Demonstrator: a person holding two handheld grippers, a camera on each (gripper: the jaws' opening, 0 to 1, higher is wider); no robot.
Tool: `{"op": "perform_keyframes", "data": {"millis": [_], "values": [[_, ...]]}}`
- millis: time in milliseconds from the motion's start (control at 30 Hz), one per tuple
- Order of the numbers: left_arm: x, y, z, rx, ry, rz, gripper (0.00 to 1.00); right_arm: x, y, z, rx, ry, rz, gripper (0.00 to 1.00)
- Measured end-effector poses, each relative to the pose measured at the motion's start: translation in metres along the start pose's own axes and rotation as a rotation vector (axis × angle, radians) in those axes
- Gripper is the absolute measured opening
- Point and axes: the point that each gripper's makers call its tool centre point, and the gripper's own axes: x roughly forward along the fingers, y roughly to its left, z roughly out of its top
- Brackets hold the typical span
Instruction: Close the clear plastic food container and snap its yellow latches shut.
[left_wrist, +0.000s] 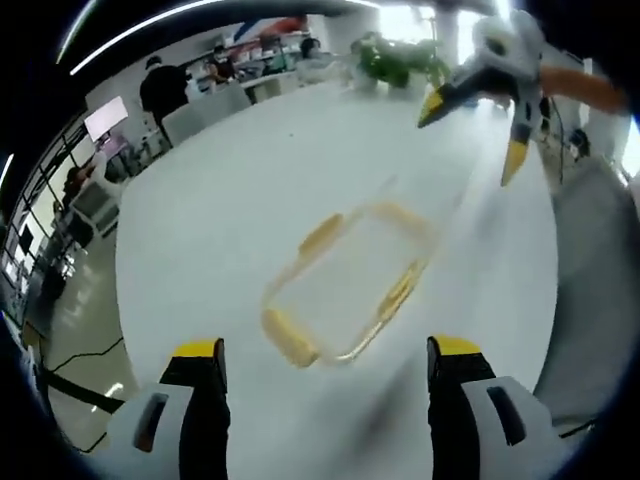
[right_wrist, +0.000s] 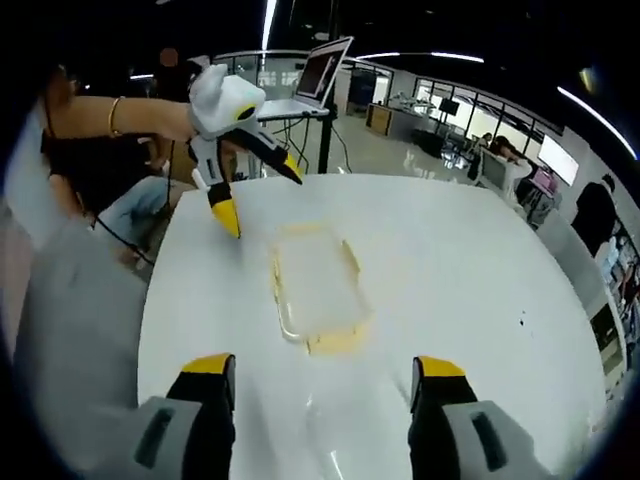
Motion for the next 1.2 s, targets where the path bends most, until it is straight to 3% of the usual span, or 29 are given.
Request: {"op": "perform_keyframes", "data": {"millis": [133, 233, 600, 733, 1000, 1200], "values": [[0.009, -0.006, 0.002, 0.075, 0.021, -0.065, 0.83, 0.019, 0.004, 0.004, -0.069, 0.012, 0.085, 0.68], [0.014, -0.007, -0.001, 0.144, 0.043, -0.096, 0.83, 0.030, 0.006, 0.006, -0.075, 0.022, 0.118, 0.65], [0.024, 0.003, -0.012, 0.219, 0.088, -0.137, 0.77, 0.063, -0.013, 0.005, -0.098, 0.099, 0.154, 0.64], [0.027, 0.009, -0.016, 0.236, 0.110, -0.141, 0.75, 0.070, -0.011, 0.000, -0.061, 0.112, 0.189, 0.63], [0.032, 0.016, -0.010, 0.276, 0.095, -0.170, 0.68, 0.081, -0.009, -0.016, -0.126, 0.199, 0.197, 0.62], [0.040, 0.016, -0.012, 0.357, 0.137, -0.197, 0.68, 0.089, -0.012, -0.024, -0.154, 0.260, 0.183, 0.60]]}}
